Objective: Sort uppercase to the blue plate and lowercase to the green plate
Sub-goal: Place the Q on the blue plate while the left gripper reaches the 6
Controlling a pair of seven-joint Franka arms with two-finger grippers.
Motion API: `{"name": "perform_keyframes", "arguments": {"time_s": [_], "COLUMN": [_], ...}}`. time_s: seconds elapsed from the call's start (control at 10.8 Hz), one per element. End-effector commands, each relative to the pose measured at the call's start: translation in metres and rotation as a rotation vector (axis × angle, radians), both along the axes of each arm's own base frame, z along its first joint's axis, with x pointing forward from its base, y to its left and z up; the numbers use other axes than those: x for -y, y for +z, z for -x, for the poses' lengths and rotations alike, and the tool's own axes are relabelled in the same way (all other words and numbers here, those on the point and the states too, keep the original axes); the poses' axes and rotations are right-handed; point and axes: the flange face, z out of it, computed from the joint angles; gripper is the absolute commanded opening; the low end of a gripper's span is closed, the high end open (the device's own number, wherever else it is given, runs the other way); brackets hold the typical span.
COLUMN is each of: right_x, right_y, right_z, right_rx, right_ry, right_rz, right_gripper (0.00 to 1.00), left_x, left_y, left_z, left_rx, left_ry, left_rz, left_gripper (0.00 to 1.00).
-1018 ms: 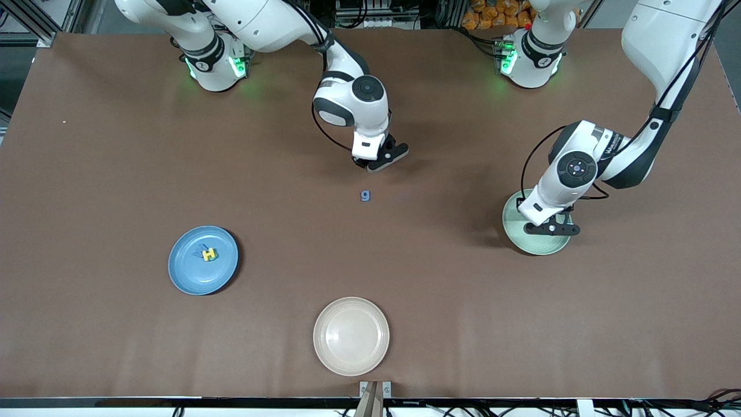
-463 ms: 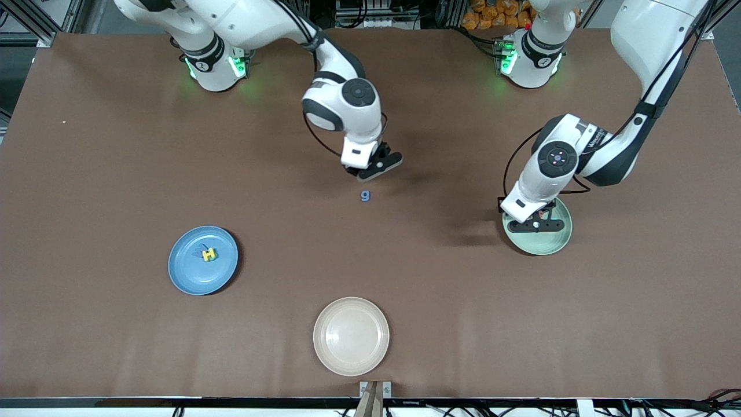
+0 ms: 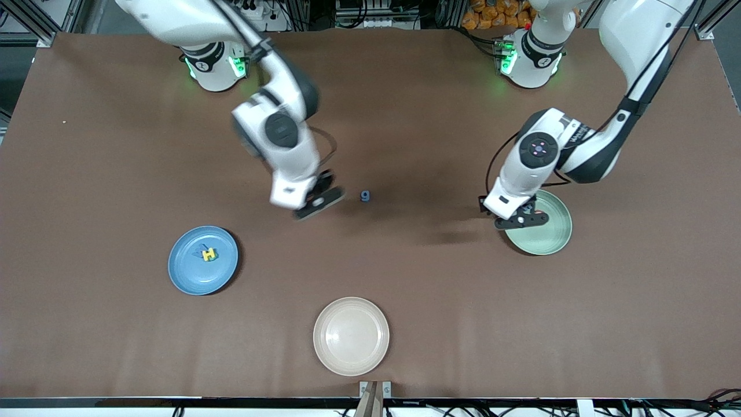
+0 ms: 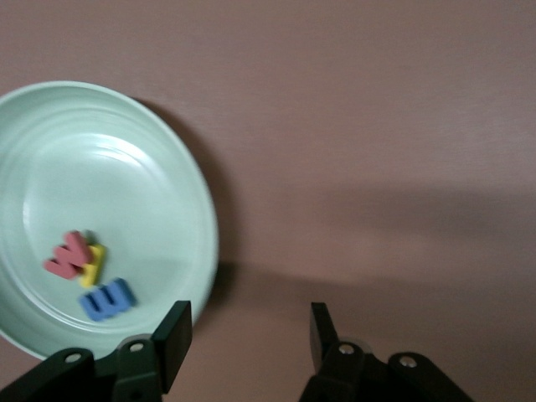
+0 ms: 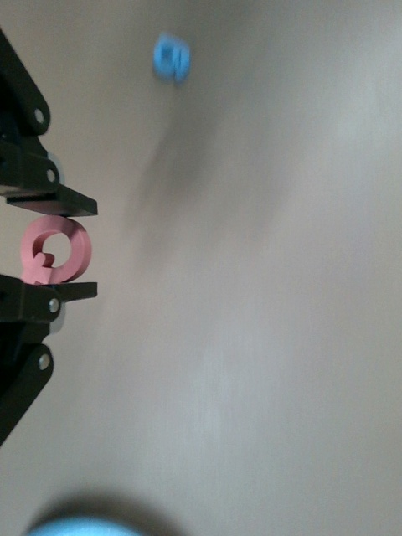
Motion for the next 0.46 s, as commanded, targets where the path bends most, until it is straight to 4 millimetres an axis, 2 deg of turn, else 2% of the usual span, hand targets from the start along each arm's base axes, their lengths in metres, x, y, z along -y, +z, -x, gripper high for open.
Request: {"name": "perform_keyframes", "arguments": {"time_s": [0.0, 0.09, 0.28, 0.37], "right_x": [0.095, 0.144, 0.228, 0.254], "right_y": [0.002, -0.001, -0.019, -0.025], "right_z": [-0.045, -0.064, -0.086, -0.095], "right_rx": [-0.027, -0.032, -0.051, -0.053], "right_ry": [0.022, 0.022, 0.014, 0.012], "right_rz": [-0.011, -0.023, -0.059, -0.085], "right_gripper": [0.0, 0.0, 0.0, 0.0], "left_x": [0.045, 0.064, 0.111, 0.134], "left_y": [0.009, 0.01, 0.012, 0.012], "left_z": [0.01, 0.017, 0.033, 0.039], "left_rx": [0.019, 0.025, 0.023, 0.021], "left_ry": [0.071, 0.095, 0.153, 0.182], "left_rz": [0.028, 0.036, 0.068, 0.088], "left_gripper": [0.65, 0.64, 0.64, 0.64]}}
